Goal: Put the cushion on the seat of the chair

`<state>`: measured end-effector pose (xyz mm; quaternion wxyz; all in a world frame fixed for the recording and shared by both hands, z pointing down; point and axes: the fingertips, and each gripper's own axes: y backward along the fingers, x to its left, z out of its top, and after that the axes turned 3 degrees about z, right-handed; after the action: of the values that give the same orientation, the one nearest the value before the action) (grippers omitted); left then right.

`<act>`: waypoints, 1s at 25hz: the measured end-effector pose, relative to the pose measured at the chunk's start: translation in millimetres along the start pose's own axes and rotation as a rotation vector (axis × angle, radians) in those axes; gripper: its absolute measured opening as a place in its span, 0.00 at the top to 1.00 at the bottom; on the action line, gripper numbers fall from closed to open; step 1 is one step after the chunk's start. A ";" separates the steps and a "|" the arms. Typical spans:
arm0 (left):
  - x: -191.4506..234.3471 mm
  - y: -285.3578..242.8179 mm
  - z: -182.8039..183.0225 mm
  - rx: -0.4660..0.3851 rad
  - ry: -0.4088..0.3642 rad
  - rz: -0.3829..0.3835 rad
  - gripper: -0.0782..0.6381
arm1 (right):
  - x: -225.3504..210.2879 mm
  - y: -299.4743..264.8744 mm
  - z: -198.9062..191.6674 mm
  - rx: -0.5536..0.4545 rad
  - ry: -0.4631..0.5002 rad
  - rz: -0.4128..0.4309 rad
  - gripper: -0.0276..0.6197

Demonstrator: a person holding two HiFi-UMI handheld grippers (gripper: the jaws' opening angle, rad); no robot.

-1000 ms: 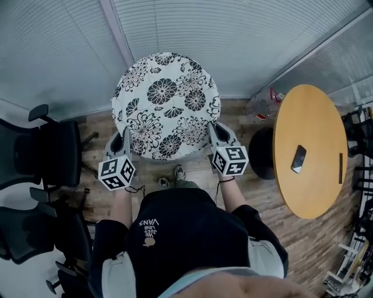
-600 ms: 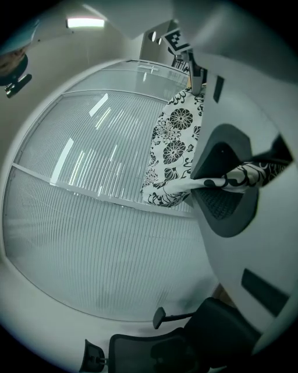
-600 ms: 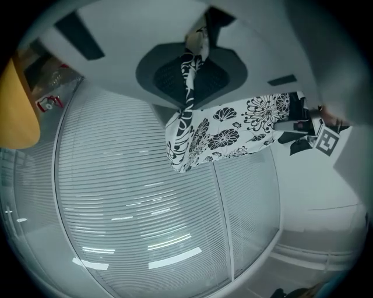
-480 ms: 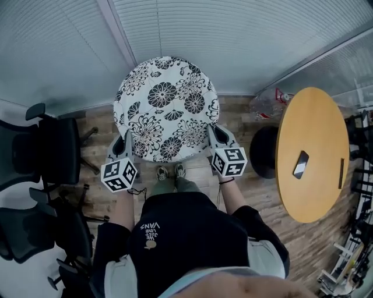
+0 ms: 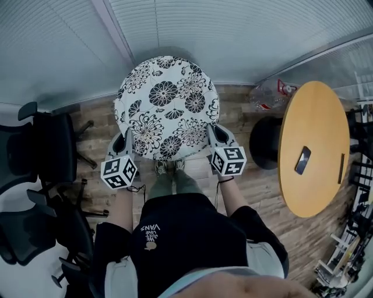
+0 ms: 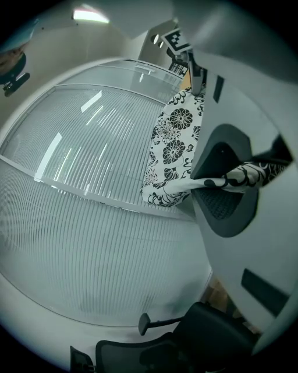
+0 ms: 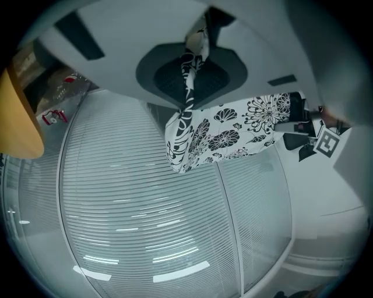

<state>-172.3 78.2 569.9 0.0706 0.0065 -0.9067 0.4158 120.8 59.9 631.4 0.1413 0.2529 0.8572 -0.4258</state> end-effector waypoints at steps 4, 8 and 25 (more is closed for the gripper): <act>4.2 -7.1 -6.7 0.017 0.005 -0.011 0.83 | 0.7 -4.9 -6.4 0.015 -0.001 -0.014 0.90; 2.9 -10.9 -7.2 0.025 0.008 -0.012 0.83 | -3.1 -6.0 -5.6 0.022 -0.001 -0.026 0.90; 5.5 17.0 11.5 -0.102 0.051 -0.092 0.83 | 25.1 33.9 32.6 -0.062 0.108 -0.123 0.90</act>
<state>-180.4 80.9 550.4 0.1131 0.0338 -0.9234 0.3652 119.6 58.9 578.2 0.0762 0.2181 0.8903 -0.3925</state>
